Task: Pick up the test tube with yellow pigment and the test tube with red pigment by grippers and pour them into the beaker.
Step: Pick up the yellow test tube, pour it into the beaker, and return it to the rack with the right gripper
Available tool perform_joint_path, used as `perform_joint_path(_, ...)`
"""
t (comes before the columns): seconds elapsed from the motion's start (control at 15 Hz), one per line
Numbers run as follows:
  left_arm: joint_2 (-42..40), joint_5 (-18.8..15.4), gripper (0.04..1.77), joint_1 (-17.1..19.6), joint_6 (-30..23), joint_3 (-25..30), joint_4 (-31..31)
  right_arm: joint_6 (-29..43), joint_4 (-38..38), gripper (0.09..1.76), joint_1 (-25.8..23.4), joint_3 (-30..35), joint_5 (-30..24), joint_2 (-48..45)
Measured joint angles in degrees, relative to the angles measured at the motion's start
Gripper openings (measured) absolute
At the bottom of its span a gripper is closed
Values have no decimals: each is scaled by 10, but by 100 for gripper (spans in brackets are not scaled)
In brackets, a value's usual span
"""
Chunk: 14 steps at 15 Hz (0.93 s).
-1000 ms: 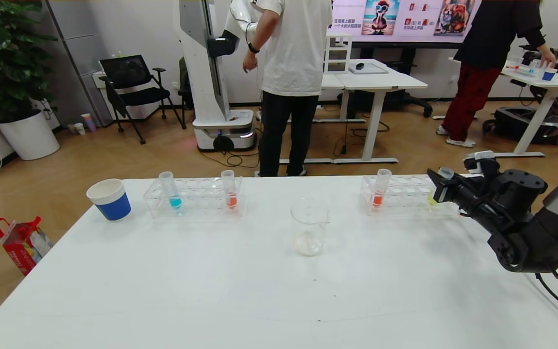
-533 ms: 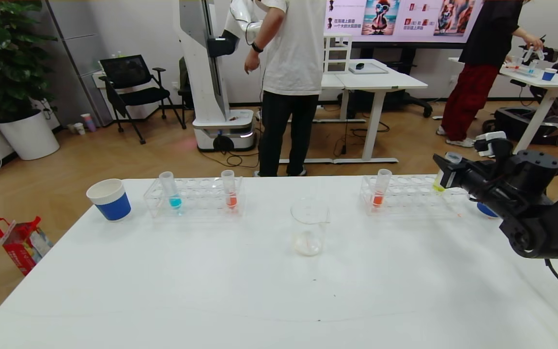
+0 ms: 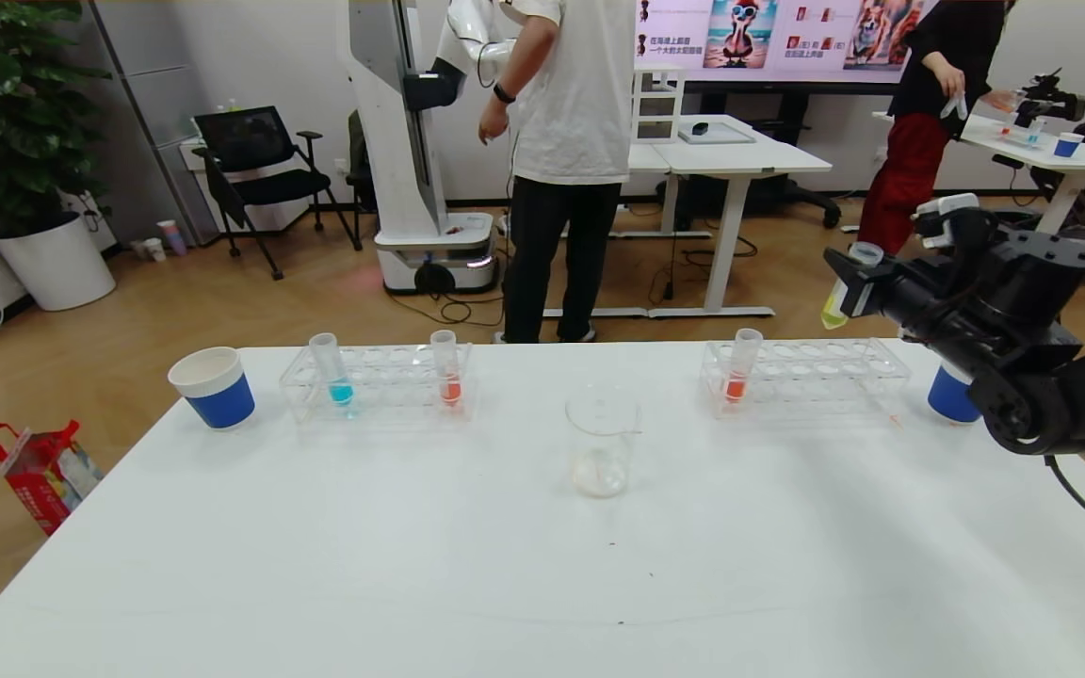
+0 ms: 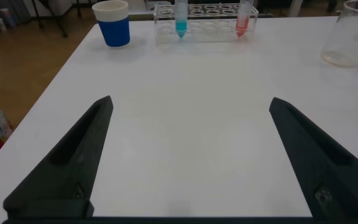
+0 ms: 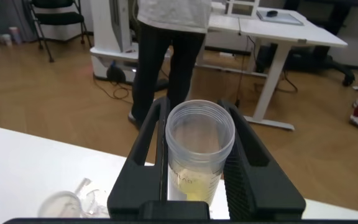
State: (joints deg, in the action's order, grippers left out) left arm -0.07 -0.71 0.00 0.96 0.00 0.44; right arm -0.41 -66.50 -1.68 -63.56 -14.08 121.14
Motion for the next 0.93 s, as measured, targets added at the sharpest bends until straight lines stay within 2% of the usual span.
perform_joint_path(0.13,0,0,175,0,0,0,0,-16,26,51,44,-40,-9,-9)
perform_joint_path(0.27,0,0,175,0,0,0,0,-71,36,51,90,-70,-31,-10)
perform_joint_path(0.47,0,0,175,0,0,0,0,-148,8,51,149,-119,-82,20)
perform_joint_path(0.73,0,0,175,0,0,0,0,-281,2,51,190,-170,-165,80)
perform_joint_path(0.93,0,0,175,0,0,0,0,-347,-30,51,203,-174,-218,108)
